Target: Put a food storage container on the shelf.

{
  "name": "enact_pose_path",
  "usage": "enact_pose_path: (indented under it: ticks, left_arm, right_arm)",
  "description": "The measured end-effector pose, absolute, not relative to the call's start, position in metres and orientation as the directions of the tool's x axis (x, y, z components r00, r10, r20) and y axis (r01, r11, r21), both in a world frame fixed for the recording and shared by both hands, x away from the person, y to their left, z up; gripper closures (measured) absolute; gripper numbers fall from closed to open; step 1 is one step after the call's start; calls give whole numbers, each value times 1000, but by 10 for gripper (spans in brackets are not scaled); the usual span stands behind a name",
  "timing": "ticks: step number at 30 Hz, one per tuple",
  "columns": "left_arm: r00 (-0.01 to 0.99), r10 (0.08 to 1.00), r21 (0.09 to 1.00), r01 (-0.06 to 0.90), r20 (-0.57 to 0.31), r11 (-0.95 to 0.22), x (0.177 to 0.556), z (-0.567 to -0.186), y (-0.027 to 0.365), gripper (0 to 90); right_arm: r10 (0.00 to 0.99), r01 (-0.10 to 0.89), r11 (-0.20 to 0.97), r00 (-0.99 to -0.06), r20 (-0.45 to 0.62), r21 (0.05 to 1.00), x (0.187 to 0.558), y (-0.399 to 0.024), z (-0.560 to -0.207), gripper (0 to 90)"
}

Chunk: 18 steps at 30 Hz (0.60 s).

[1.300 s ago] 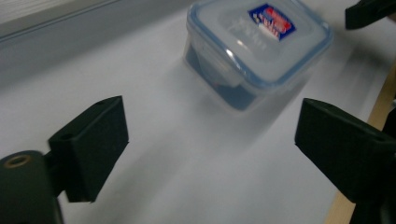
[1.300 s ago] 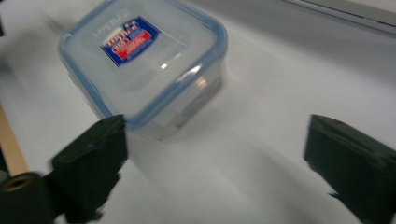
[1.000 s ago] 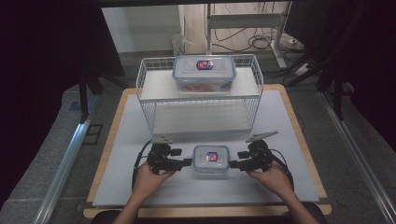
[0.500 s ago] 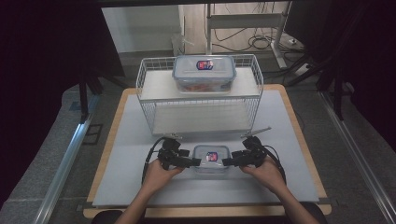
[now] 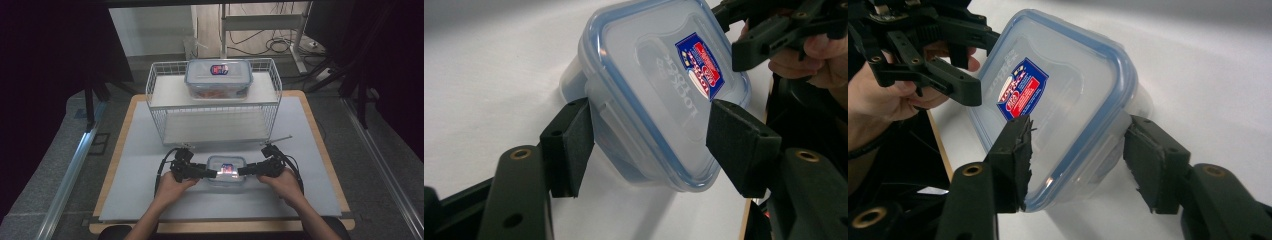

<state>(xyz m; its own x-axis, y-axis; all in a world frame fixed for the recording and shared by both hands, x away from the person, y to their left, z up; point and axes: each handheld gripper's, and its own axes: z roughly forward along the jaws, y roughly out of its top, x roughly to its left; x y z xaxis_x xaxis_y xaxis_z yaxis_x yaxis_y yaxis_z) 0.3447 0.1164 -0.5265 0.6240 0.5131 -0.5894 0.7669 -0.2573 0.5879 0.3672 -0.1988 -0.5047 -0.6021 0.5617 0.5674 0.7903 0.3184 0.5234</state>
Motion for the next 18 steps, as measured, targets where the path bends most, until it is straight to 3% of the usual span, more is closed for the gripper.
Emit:
enact_pose_path:
  ticks: [4, 8, 18]
  left_arm:
    - [620, 509, 586, 771, -598, -251, 342, -526, 118, 376]
    - [605, 480, 587, 782, -636, -208, 341, -529, 125, 462]
    - [600, 459, 587, 787, -655, -192, 337, -529, 131, 522]
  right_arm:
    - [566, 794, 303, -595, 571, 527, 364, -200, -504, 483]
    - [552, 802, 287, -585, 594, 524, 361, -203, -504, 503]
    - [525, 821, 255, -561, 640, 511, 358, -208, -508, 539]
